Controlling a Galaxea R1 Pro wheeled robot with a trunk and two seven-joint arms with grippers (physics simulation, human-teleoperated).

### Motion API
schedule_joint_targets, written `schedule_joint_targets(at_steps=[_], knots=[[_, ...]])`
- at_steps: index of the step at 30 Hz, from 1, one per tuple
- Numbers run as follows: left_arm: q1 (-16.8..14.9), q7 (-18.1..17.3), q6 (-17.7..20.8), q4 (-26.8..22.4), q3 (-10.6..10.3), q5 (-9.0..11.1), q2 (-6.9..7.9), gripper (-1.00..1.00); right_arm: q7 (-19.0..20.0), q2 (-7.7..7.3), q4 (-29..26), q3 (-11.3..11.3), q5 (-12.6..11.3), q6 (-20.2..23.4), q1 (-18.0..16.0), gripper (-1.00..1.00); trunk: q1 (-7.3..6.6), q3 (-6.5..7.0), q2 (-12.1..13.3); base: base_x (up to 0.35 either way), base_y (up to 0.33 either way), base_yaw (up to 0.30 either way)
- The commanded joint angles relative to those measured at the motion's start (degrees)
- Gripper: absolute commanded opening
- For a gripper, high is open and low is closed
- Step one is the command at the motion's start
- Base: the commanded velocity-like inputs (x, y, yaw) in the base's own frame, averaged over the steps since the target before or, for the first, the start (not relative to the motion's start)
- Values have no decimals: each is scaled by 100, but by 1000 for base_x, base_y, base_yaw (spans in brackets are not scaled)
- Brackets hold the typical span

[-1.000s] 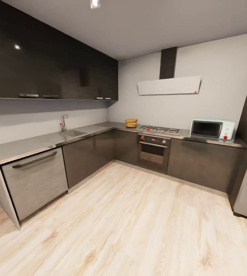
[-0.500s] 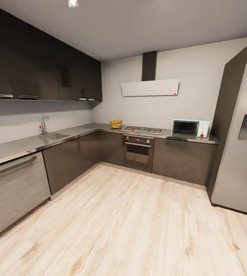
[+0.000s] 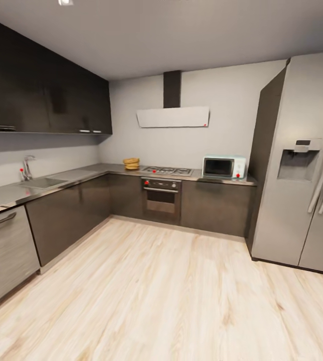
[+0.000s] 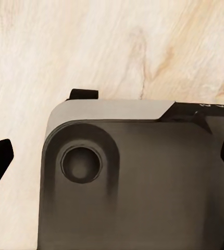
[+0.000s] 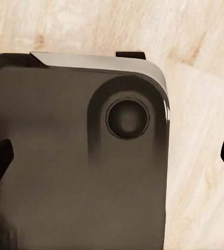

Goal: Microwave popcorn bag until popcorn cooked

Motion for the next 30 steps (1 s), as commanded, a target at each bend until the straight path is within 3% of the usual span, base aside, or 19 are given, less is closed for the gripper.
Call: schedule_joint_targets(at_steps=[1, 9, 30], knots=[[-1, -1, -15, 2, 8, 35, 0, 100, -3, 1, 1, 0, 4, -19, -1, 100, 0, -2, -3, 0, 0, -251], [-1, -10, -7, 19, 8, 35, -4, 100, -28, -48, 1, 34, 34, -10, -1, 100, 0, 4, -3, 111, 0, -52], [-1, -11, 56, 22, -16, 61, -2, 100, -36, -32, 1, 38, 42, -5, -1, 100, 0, 4, -3, 316, 0, 0]])
